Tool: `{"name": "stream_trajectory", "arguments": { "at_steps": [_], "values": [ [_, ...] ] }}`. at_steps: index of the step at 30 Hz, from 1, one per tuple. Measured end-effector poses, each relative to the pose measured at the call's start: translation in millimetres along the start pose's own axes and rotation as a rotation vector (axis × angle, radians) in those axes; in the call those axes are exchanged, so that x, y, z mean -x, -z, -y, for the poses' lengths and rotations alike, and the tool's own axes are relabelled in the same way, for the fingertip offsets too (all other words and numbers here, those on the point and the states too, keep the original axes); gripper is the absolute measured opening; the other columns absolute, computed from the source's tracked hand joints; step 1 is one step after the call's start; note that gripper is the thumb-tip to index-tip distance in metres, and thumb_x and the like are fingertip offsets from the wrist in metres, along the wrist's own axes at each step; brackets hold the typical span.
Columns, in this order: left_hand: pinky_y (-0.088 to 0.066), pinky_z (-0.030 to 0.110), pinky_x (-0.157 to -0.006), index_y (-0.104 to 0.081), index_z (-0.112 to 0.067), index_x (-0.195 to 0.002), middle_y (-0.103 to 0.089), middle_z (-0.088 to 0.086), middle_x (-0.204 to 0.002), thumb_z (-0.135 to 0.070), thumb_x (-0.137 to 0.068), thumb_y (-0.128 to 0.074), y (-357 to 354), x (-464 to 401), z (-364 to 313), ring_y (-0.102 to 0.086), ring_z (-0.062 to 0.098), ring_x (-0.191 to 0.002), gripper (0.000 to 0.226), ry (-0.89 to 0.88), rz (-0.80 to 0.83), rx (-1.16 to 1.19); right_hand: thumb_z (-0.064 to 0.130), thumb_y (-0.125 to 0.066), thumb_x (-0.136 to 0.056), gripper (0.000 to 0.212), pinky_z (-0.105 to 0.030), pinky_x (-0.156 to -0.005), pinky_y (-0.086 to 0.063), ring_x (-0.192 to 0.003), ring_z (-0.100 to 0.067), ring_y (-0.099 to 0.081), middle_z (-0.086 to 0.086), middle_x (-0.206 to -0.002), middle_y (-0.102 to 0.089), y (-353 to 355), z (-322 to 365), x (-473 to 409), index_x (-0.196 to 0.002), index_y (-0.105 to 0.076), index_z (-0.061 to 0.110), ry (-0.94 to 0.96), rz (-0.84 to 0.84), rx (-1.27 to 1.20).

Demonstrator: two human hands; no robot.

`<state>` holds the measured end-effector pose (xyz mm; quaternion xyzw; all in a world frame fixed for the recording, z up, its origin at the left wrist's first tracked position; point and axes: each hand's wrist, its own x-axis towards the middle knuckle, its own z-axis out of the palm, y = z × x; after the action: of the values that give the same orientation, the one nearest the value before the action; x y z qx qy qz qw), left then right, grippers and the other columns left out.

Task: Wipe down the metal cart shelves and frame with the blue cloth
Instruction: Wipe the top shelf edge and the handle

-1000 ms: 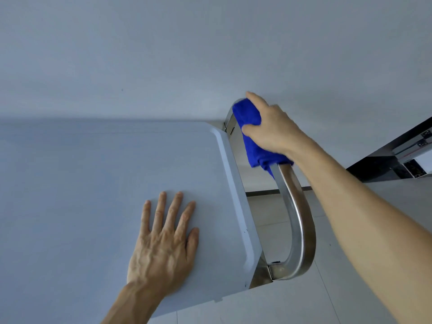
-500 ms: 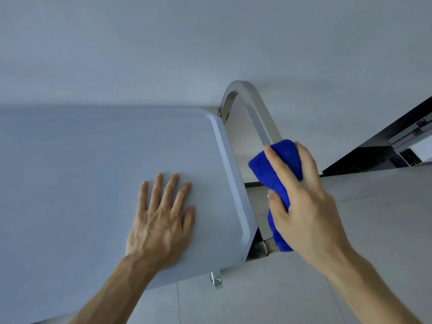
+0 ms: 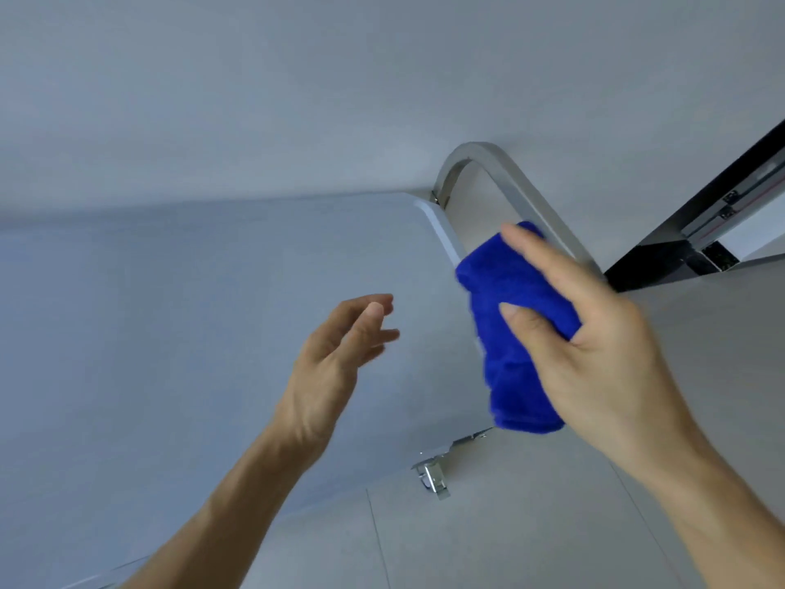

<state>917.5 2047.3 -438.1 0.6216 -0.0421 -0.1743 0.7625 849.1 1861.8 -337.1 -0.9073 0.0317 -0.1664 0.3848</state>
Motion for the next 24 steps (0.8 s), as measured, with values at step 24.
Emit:
{"name": "stream_trajectory", "arguments": {
  "at_steps": [24],
  "values": [
    [-0.054, 0.037, -0.058, -0.062, -0.022, -0.092, -0.068, 0.006, -0.079, -0.032, -0.091, -0.059, 326.0, 196.6, -177.7, -0.065, 0.024, -0.071, 0.010, -0.487, -0.525, -0.270, 0.026, -0.087, -0.068, 0.045, -0.019, -0.066, -0.054, -0.078, -0.009, -0.070, 0.011, -0.088, -0.073, -273.4, 287.2, 16.6, -0.101, -0.064, 0.045, 0.041, 0.848, -0.510]
  ]
}}
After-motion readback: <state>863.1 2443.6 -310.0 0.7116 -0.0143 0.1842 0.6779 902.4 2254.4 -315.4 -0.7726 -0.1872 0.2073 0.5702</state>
